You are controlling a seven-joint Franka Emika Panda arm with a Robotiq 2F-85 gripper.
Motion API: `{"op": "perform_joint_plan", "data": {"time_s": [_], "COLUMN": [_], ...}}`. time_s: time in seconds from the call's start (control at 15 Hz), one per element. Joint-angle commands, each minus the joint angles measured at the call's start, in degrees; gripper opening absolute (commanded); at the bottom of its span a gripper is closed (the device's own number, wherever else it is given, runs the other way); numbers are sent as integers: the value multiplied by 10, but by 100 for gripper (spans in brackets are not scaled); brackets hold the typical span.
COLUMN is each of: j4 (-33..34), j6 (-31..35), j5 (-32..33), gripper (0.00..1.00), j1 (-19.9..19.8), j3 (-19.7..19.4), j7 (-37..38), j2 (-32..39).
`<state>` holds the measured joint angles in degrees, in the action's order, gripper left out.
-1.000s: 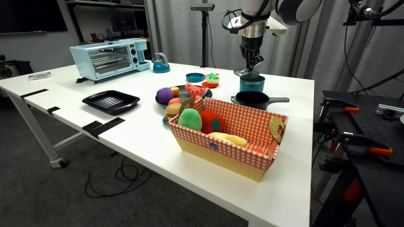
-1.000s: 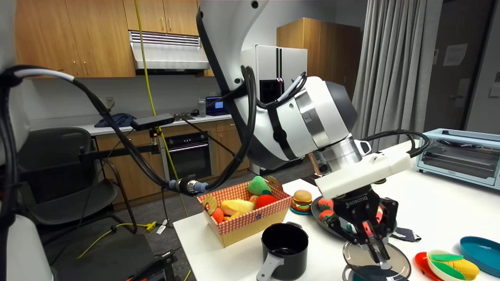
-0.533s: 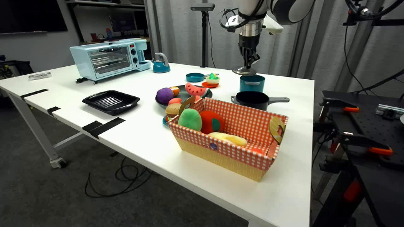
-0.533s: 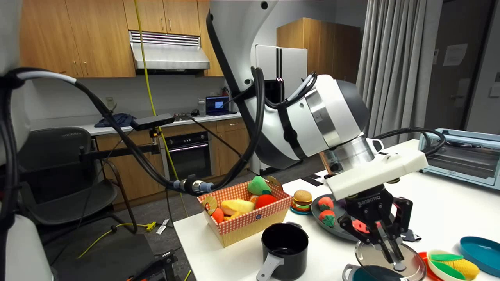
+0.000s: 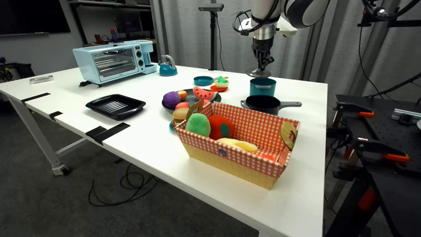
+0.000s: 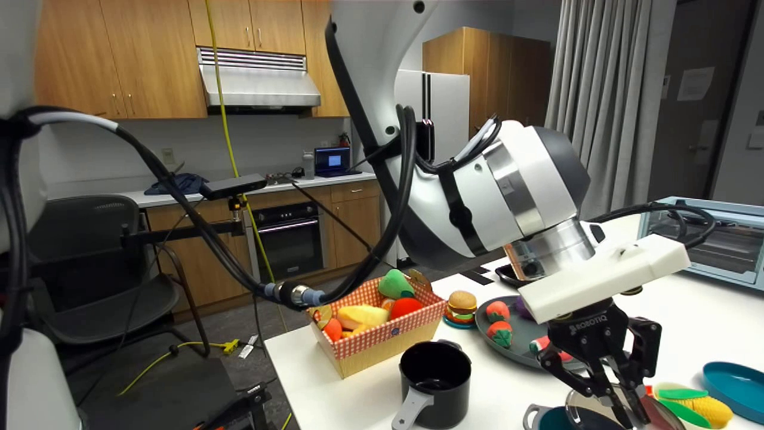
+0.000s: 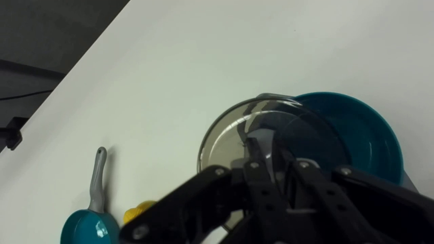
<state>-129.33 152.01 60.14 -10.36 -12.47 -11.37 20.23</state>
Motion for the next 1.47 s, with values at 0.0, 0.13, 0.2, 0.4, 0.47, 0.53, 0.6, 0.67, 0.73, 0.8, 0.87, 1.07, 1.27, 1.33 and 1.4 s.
{"op": "perform_joint_plan", "data": {"time_s": [0.0, 0.13, 0.2, 0.4, 0.47, 0.53, 0.6, 0.67, 0.73, 0.8, 0.87, 1.07, 1.27, 1.33, 1.4], "j4": [3, -2, -5, -19, -23, -27, -30, -33, -36, -37, -35, -33, -30, -30, -31], "j6": [17, 19, 21, 24, 25, 26, 25, 25, 25, 24, 23, 17, 21, 22, 22], "j5": [35, 49, 55, 77, 85, 92, 98, 103, 108, 111, 111, 109, 108, 108, 108], "gripper": [4, 4, 4, 4, 4, 4, 4, 4, 4, 4, 4, 40, 61, 70, 77], "j1": [-10, -10, -10, -5, -4, -3, -3, -2, -2, -2, -2, 1, 0, 0, 0], "j3": [-8, -9, -9, -6, -4, -2, -1, 1, 3, 5, 7, 12, 14, 15, 15], "j7": [15, 22, 24, 44, 52, 59, 66, 73, 78, 83, 86, 101, 106, 107, 108], "j2": [6, 7, 8, 10, 11, 12, 13, 13, 13, 13, 14, 15, 16, 15, 14]}}
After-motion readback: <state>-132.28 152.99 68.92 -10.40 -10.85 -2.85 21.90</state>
